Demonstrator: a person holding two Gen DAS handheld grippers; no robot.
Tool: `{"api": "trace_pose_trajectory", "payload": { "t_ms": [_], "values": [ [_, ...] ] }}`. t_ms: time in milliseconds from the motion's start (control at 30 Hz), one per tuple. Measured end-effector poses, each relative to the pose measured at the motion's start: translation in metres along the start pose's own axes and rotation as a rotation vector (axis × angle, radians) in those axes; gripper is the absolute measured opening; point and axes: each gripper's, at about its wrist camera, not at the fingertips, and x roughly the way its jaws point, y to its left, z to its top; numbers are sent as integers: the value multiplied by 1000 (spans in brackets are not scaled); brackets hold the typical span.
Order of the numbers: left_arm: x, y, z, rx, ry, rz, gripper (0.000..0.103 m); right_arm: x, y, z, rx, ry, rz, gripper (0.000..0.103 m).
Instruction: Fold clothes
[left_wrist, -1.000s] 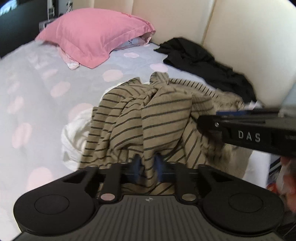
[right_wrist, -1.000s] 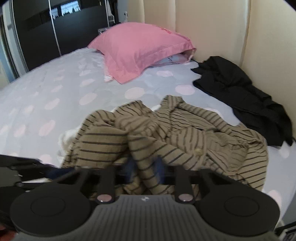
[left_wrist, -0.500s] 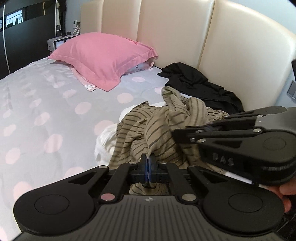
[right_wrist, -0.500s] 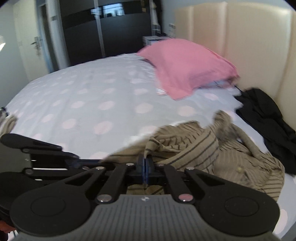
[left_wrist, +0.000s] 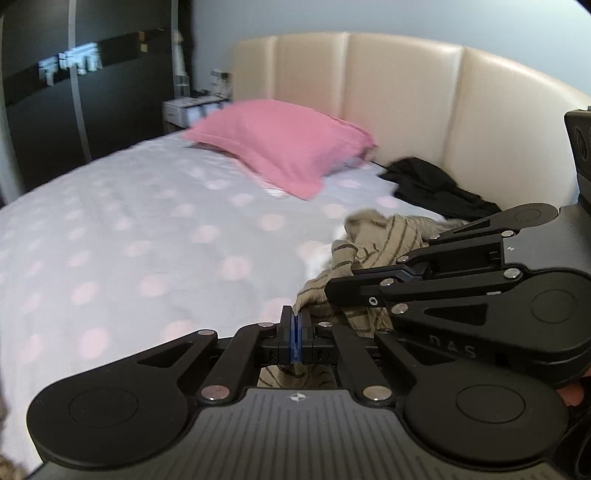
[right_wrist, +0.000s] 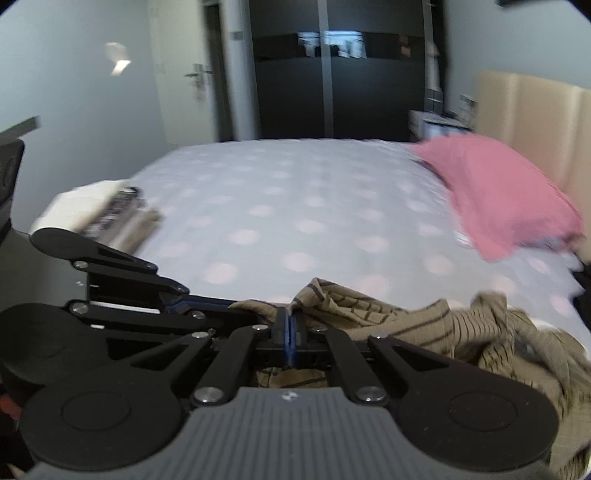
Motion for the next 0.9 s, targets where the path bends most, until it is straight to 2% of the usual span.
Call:
{"api": "trace_pose_trajectory", "payload": {
  "t_ms": [100,233,333,433,467,567,633,700,800,900],
  "values": [
    [-33,26,-8,-34,-19,45,0,2,34,11,-21,-23,85,1],
    [-77,58,-22,-54,-54,154,0,11,79,21,-32,-32,219,1],
    [-100,87,-41,-96,-40,237,0,20,107,20,-51,-18,289,1],
    [-106,114,-65,-143,9,311,0,36,110,3,-66,41,292,3],
    [-103,123,-74,-156,35,332,0,41,111,-3,-71,60,293,7],
    [-87,143,-103,-190,131,353,0,57,115,-21,-86,119,296,12],
    [-74,150,-118,-170,175,389,0,67,117,-32,-96,157,299,14],
    [-63,156,-132,-172,222,404,0,78,120,-44,-107,196,301,29],
    [-56,168,-149,-203,287,383,3,91,91,-59,-88,253,220,33],
    [-59,167,-157,-190,293,385,14,109,57,-73,-61,308,140,35]
  ]
}}
